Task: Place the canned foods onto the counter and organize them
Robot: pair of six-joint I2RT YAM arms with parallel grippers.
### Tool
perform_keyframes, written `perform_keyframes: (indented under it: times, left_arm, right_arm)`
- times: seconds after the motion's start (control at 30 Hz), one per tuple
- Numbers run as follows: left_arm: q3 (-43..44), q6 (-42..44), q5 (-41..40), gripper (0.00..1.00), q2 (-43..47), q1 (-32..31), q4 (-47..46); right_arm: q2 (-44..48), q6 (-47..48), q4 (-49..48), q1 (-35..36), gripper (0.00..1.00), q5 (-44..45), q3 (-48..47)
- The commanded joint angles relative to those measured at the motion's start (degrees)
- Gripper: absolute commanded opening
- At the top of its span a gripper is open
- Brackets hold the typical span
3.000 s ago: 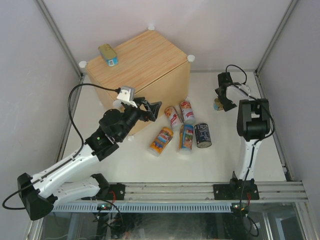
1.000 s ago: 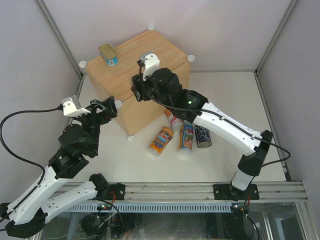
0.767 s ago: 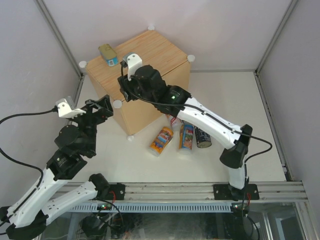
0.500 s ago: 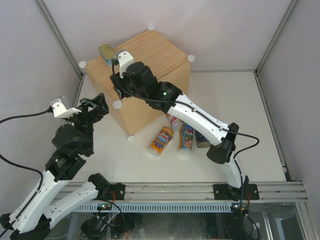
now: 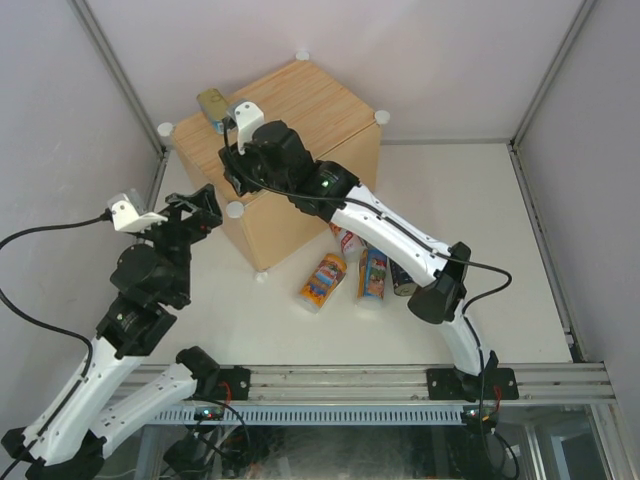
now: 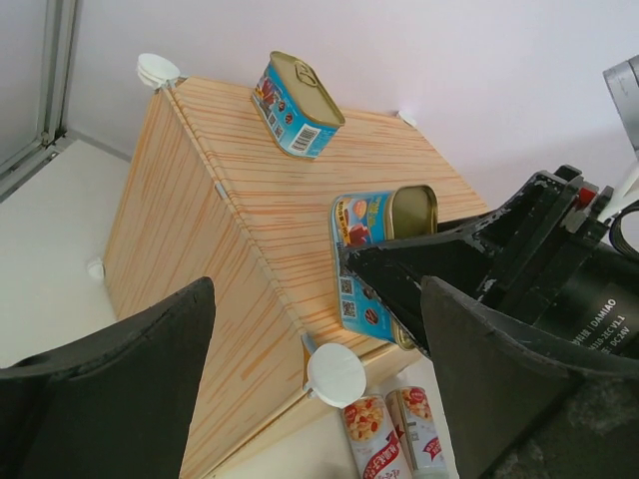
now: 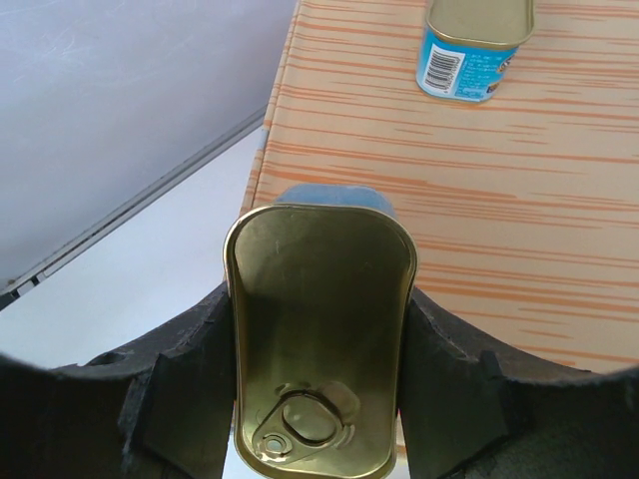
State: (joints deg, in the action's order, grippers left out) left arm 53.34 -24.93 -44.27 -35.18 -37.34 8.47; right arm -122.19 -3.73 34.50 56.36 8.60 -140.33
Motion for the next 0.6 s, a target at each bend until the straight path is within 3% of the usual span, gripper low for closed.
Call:
perform_keyframes:
  times: [0.0, 0.07, 0.27, 0.57]
  left_arm:
    - [-0.72, -0.65, 1.24, 0.88, -0.89, 0.51, -2.23]
    - [-0.86, -0.57, 1.12, 0.88, -1.05, 0.60, -2.31]
    - [-1.42, -0.56, 1.10, 0.88, -1.30, 1.00, -3.16]
    - [-1.68, -0.56, 1.46, 0.88, -1.74, 1.13, -3.22]
  right_arm:
    - [-1.39, -0.73, -2.74, -0.88, 0.43, -2.05, -2.24]
    - [-1.82, -1.13, -3.06, -1.35, 0.54, -2.53, -2.23]
    - [-2.62, -1.70, -3.99, -1.89, 0.73, -2.85, -2.14]
    - [-0.94, -2.54, -6.72, -2.61, 0.76, -3.06, -0.94]
